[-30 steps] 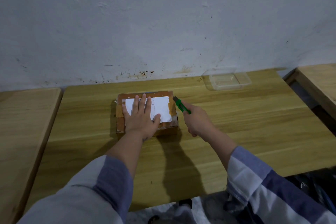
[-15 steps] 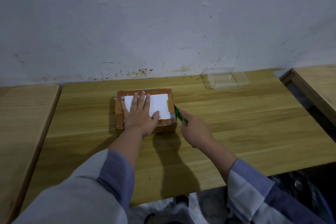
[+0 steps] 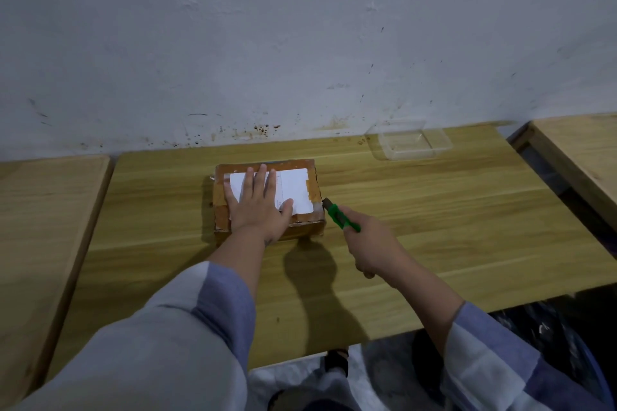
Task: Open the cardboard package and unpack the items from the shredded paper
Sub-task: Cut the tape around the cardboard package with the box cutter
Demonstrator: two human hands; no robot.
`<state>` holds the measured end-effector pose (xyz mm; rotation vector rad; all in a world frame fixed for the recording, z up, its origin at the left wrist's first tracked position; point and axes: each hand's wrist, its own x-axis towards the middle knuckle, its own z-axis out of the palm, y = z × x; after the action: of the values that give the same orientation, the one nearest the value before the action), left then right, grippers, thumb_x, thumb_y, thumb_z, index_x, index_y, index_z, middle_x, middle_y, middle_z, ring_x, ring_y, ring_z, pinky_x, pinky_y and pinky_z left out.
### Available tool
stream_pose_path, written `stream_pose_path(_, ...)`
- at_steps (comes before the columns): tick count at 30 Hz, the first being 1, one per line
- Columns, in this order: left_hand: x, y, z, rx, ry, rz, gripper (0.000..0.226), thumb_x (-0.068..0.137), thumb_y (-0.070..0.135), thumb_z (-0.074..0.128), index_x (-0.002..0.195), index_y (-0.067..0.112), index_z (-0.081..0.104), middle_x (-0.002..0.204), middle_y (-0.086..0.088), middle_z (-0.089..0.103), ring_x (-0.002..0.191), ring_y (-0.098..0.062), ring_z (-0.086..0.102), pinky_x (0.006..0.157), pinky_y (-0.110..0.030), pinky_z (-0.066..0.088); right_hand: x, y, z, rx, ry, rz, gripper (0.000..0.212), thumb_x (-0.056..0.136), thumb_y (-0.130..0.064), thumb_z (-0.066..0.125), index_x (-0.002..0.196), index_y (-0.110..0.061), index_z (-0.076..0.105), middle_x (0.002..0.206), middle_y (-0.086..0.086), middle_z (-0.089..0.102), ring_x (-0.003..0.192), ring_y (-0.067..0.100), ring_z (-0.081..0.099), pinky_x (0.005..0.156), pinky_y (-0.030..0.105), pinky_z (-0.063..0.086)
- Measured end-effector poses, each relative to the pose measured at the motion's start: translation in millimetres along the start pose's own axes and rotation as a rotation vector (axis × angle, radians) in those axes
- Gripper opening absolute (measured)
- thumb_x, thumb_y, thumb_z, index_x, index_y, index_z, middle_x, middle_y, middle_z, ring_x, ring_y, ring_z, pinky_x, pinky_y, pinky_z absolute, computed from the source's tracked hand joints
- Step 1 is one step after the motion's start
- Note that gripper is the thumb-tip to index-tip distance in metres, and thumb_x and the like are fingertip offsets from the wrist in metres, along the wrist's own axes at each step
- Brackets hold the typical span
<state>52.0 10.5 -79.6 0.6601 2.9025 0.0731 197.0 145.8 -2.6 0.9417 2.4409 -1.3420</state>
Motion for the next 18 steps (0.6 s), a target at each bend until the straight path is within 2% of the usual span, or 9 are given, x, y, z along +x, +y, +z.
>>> stream_pose_path(3, -1.0, 0.1, -1.4, -0.004, 0.000, 0.001, 0.071, 0.095, 0.061, 0.011, 0.152, 0.025, -0.012, 0.159, 0.001, -0.021, 0.146, -0.021, -0.022, 0.114, -0.058, -0.014, -1.3, 2.5, -4.4, 0.090, 0.064, -0.013, 0.048, 0.097, -0.016, 0.034, 0.139, -0.039, 0.038, 0.072, -0.002, 0.048, 0.048, 0.016, 0.042, 0.039, 0.026, 0.036)
stream_pose_path(5, -2.7, 1.8, -2.9, -0.007, -0.006, -0.004, 0.071, 0.095, 0.061, 0.011, 0.152, 0.024, -0.012, 0.159, 0.001, -0.022, 0.145, -0.021, -0.022, 0.113, -0.058, -0.015, 0.7, 2.3, 1.1, 0.141, 0.123, -0.031, 0.045, 0.097, -0.022, 0.037, 0.139, -0.040, 0.036, 0.082, 0.001, 0.055, 0.053, 0.017, 0.046, 0.042, 0.027, 0.040)
stream_pose_path(6, -3.9, 3.6, -3.3, -0.010, -0.014, -0.012, 0.071, 0.096, 0.060, 0.010, 0.152, 0.024, -0.013, 0.159, 0.000, -0.022, 0.145, -0.021, -0.023, 0.111, -0.058, -0.016, 3.9, 3.2, 6.9, 0.148, 0.146, -0.044, 0.046, 0.096, -0.027, 0.040, 0.140, -0.040, 0.033, 0.094, 0.004, 0.059, 0.059, 0.020, 0.050, 0.046, 0.029, 0.044)
stream_pose_path(9, -9.3, 11.9, -2.7, -0.038, -0.026, -0.049, 0.070, 0.096, 0.058, 0.009, 0.151, 0.022, -0.014, 0.158, 0.000, -0.024, 0.145, -0.022, -0.025, 0.110, -0.059, -0.018, 18.2, 5.8, 26.6, 0.117, 0.195, -0.077, 0.060, 0.091, -0.047, 0.047, 0.145, -0.038, 0.021, 0.132, 0.005, 0.055, 0.093, 0.031, 0.062, 0.077, 0.042, 0.055)
stream_pose_path(11, -11.8, 16.2, -1.7, -0.057, -0.035, -0.070, 0.069, 0.097, 0.057, 0.009, 0.151, 0.021, -0.015, 0.158, -0.001, -0.025, 0.144, -0.022, -0.026, 0.111, -0.061, -0.017, 28.2, 2.5, 36.6, 0.083, 0.229, -0.075, 0.068, 0.091, -0.047, 0.049, 0.148, -0.034, 0.014, 0.140, 0.004, 0.051, 0.115, 0.031, 0.057, 0.090, 0.042, 0.051)
stream_pose_path(12, -12.0, 17.0, -1.4, -0.064, -0.043, -0.076, 0.069, 0.097, 0.056, 0.009, 0.151, 0.021, -0.016, 0.158, -0.001, -0.026, 0.144, -0.022, -0.027, 0.111, -0.061, -0.016, 34.2, 1.3, 40.1, 0.080, 0.243, -0.068, 0.071, 0.091, -0.043, 0.052, 0.150, -0.032, 0.012, 0.141, 0.004, 0.050, 0.121, 0.030, 0.054, 0.092, 0.041, 0.049)
stream_pose_path(14, -11.1, 16.9, -2.0, -0.079, -0.055, -0.080, 0.069, 0.097, 0.056, 0.011, 0.151, 0.021, -0.016, 0.157, -0.001, -0.027, 0.143, -0.022, -0.028, 0.111, -0.062, -0.016, 46.4, 0.9, 43.0, 0.091, 0.260, -0.037, 0.077, 0.090, -0.037, 0.057, 0.151, -0.029, 0.010, 0.139, 0.006, 0.051, 0.122, 0.029, 0.053, 0.093, 0.039, 0.048)
stream_pose_path(18, -3.5, 13.1, -9.2, -0.075, -0.091, -0.062, 0.070, 0.097, 0.059, 0.016, 0.151, 0.026, -0.013, 0.158, -0.002, -0.026, 0.144, -0.024, -0.026, 0.108, -0.062, -0.019, 69.5, 1.5, 36.6, 0.063, 0.233, -0.039, 0.078, 0.091, -0.034, 0.057, 0.151, -0.027, 0.009, 0.131, 0.012, 0.056, 0.114, 0.030, 0.056, 0.078, 0.031, 0.044)
